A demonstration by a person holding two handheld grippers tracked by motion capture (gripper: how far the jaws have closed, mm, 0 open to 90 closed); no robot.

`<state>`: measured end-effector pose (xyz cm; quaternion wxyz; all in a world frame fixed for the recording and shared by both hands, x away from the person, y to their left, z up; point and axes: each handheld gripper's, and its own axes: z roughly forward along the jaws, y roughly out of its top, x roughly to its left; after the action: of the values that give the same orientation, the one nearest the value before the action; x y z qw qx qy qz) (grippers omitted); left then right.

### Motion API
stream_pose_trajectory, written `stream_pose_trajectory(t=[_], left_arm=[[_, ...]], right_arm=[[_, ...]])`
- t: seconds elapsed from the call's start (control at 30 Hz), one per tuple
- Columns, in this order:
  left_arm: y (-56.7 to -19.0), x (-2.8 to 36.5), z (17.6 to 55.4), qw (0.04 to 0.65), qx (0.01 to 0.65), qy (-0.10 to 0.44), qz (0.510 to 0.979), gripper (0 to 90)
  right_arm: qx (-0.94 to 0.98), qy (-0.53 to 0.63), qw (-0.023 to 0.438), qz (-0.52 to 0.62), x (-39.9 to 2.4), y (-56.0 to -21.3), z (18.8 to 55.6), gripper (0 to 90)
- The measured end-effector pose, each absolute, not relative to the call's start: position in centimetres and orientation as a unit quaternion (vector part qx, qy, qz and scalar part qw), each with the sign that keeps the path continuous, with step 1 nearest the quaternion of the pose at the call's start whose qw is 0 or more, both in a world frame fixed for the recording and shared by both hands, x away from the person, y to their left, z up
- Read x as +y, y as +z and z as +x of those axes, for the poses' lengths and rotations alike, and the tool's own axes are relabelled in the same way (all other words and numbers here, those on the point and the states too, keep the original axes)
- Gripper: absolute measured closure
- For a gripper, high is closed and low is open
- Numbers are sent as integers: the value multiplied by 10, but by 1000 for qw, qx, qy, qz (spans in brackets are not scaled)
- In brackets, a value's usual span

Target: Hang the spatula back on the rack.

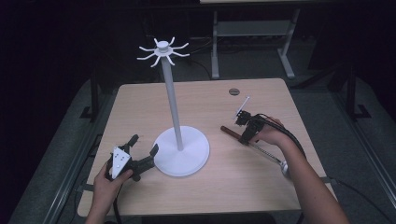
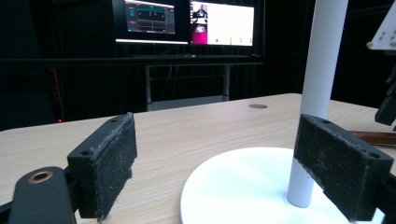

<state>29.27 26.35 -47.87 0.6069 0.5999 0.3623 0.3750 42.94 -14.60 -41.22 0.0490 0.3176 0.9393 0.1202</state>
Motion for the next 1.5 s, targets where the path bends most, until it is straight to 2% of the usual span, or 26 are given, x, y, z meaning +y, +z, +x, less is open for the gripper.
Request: stream_pose_trajectory(t=[0.53,0.83,1.13,1.33,1.5], left_arm=[[-479,263,293,607,362,376,600,126],[-479,263,293,606,360,376,600,126],[-479,263,293,606,359,377,601,126],[-479,263,293,607,361,376,600,126],[-479,263,293,606,359,377,601,126]], right_arm=[[938,81,17,335,-140,-430,443,595],[938,73,20,338,-139,-432,443,650],[936,67,16,346,-139,-434,443,660],[936,60,29,346,-139,-437,444,724],[934,73,25,349,-142,-438,443,734]])
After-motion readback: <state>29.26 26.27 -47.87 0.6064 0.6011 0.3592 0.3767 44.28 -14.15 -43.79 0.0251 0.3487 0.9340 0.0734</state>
